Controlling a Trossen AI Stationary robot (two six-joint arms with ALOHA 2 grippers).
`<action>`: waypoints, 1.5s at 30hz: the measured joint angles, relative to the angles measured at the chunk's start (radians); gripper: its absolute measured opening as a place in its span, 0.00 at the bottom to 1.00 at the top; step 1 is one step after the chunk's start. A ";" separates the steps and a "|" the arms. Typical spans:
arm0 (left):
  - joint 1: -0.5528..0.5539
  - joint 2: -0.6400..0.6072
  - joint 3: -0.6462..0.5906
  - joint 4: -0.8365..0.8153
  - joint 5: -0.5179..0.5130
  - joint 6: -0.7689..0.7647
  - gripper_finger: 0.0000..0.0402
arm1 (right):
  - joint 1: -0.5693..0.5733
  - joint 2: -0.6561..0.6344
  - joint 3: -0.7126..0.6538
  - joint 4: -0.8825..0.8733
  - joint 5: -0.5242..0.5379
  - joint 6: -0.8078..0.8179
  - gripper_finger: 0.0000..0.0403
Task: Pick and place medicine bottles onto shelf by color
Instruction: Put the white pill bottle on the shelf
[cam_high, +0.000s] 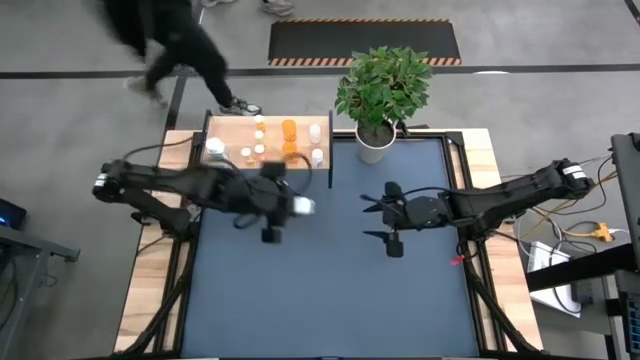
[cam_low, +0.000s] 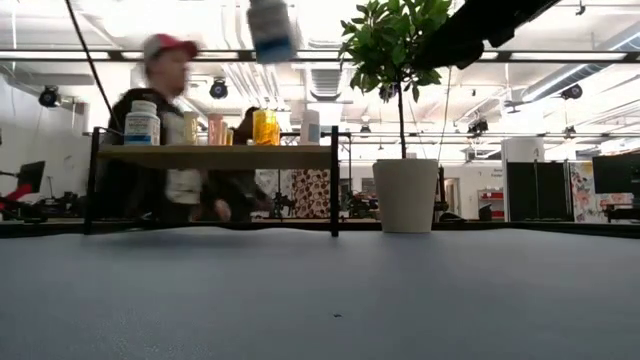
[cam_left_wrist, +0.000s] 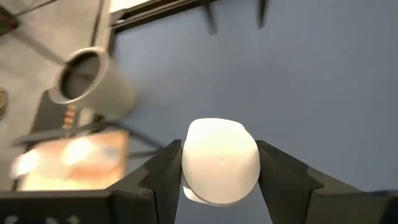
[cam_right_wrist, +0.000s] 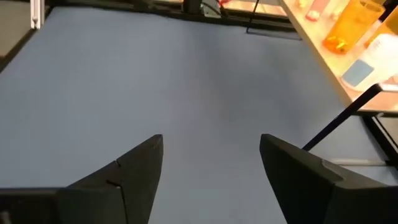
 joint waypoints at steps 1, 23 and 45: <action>0.016 -0.021 0.023 -0.048 -0.002 0.007 0.41 | 0.000 -0.003 0.000 0.005 0.000 0.000 0.64; 0.773 -0.143 0.217 -0.424 0.115 0.609 0.41 | 0.000 0.067 0.000 0.139 0.001 -0.003 0.63; 1.197 -0.020 0.195 -0.429 0.383 0.700 0.40 | 0.000 0.087 0.000 0.147 0.001 -0.018 0.61</action>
